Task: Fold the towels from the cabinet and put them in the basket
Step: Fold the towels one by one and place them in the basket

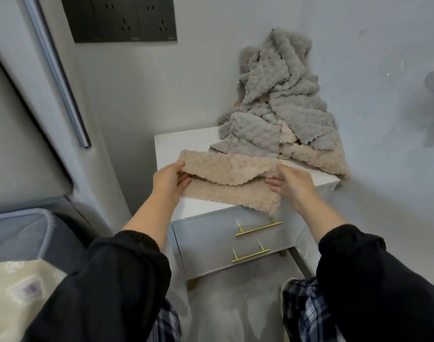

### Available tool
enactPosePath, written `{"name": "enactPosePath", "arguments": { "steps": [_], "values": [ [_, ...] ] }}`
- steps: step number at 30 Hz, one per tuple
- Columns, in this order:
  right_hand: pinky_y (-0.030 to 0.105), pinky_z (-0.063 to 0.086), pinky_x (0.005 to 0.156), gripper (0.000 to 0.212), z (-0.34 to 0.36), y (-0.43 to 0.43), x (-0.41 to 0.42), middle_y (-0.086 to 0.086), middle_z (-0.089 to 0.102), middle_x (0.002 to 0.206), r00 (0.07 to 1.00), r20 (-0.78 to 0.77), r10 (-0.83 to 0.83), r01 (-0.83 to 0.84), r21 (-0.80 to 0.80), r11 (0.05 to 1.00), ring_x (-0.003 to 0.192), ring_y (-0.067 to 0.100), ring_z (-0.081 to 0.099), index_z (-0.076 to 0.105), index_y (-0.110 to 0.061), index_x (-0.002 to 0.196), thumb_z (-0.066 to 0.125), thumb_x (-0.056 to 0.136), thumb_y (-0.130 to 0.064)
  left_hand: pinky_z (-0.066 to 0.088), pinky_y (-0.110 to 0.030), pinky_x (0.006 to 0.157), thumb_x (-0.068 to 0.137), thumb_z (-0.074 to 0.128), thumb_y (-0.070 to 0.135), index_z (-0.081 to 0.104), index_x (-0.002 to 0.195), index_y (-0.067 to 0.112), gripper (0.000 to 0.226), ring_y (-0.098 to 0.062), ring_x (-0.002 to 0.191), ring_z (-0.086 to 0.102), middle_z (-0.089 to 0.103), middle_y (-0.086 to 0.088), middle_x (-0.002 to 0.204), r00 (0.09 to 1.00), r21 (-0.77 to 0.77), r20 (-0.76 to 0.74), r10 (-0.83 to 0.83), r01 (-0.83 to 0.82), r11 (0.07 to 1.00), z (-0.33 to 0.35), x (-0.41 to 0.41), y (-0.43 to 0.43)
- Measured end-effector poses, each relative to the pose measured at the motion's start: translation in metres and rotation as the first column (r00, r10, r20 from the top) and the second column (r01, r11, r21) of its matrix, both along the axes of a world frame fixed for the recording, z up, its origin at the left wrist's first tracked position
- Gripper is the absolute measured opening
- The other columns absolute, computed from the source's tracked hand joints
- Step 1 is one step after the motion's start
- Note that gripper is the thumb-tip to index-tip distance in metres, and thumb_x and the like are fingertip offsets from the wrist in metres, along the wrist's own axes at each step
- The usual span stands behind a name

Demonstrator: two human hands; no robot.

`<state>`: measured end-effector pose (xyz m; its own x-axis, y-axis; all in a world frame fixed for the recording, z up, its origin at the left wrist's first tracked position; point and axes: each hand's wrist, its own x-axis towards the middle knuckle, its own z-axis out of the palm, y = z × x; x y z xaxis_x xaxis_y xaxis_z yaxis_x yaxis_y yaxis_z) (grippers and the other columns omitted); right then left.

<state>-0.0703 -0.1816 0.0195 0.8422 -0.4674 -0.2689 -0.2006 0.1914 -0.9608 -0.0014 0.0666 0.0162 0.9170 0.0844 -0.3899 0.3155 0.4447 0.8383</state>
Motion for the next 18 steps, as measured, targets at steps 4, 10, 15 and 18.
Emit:
{"name": "enactPosePath", "arguments": {
  "steps": [4, 10, 15, 18],
  "values": [
    [0.03, 0.057, 0.072, 0.016, -0.009, 0.014, -0.011, 0.007, 0.065, 0.104, 0.999, 0.035, 0.032, -0.031, -0.048, 0.998, 0.078, 0.021, 0.067, 0.066, -0.008, 0.085, 0.056, 0.094, -0.016, 0.056, -0.03, 0.082, 0.09, 0.057, 0.002, 0.065, 0.108, 0.0, 0.02, -0.022, 0.093, 0.064, 0.063, -0.012, 0.103, 0.995, -0.01, 0.03, 0.097, -0.097, 0.995, -0.012, -0.01, 0.008],
    [0.023, 0.044, 0.08, 0.021, -0.014, 0.018, -0.017, -0.002, 0.069, 0.097, 0.981, -0.054, 0.188, -0.16, -0.775, 0.612, 0.093, 0.014, 0.06, 0.074, -0.012, 0.097, 0.054, 0.091, -0.013, 0.045, -0.025, 0.086, 0.088, 0.05, 0.006, 0.07, 0.111, 0.014, 0.032, -0.015, 0.106, 0.06, 0.065, -0.001, 0.12, 0.955, 0.844, 0.228, -0.19, -0.096, 0.528, -0.01, -0.011, 0.014],
    [0.031, 0.044, 0.083, 0.03, -0.021, 0.003, -0.005, 0.01, 0.067, 0.113, 0.966, -0.193, 0.171, -0.242, -0.907, 0.345, 0.105, 0.029, 0.059, 0.064, -0.01, 0.119, 0.051, 0.093, -0.02, 0.044, -0.03, 0.093, 0.09, 0.051, 0.012, 0.066, 0.12, 0.015, 0.034, -0.02, 0.114, 0.056, 0.064, 0.0, 0.125, 0.922, 0.968, 0.089, -0.378, 0.009, 0.251, -0.015, -0.008, 0.008],
    [0.036, 0.045, 0.078, 0.03, -0.025, -0.009, 0.007, 0.02, 0.064, 0.105, 0.954, -0.235, 0.184, -0.281, -0.915, 0.291, 0.103, 0.037, 0.057, 0.06, -0.003, 0.115, 0.048, 0.094, -0.021, 0.041, -0.024, 0.093, 0.091, 0.053, 0.014, 0.067, 0.118, 0.016, 0.03, -0.011, 0.112, 0.055, 0.063, 0.003, 0.124, 0.898, 0.903, 0.118, -0.423, 0.08, 0.421, -0.013, -0.009, -0.001]
  ]
}}
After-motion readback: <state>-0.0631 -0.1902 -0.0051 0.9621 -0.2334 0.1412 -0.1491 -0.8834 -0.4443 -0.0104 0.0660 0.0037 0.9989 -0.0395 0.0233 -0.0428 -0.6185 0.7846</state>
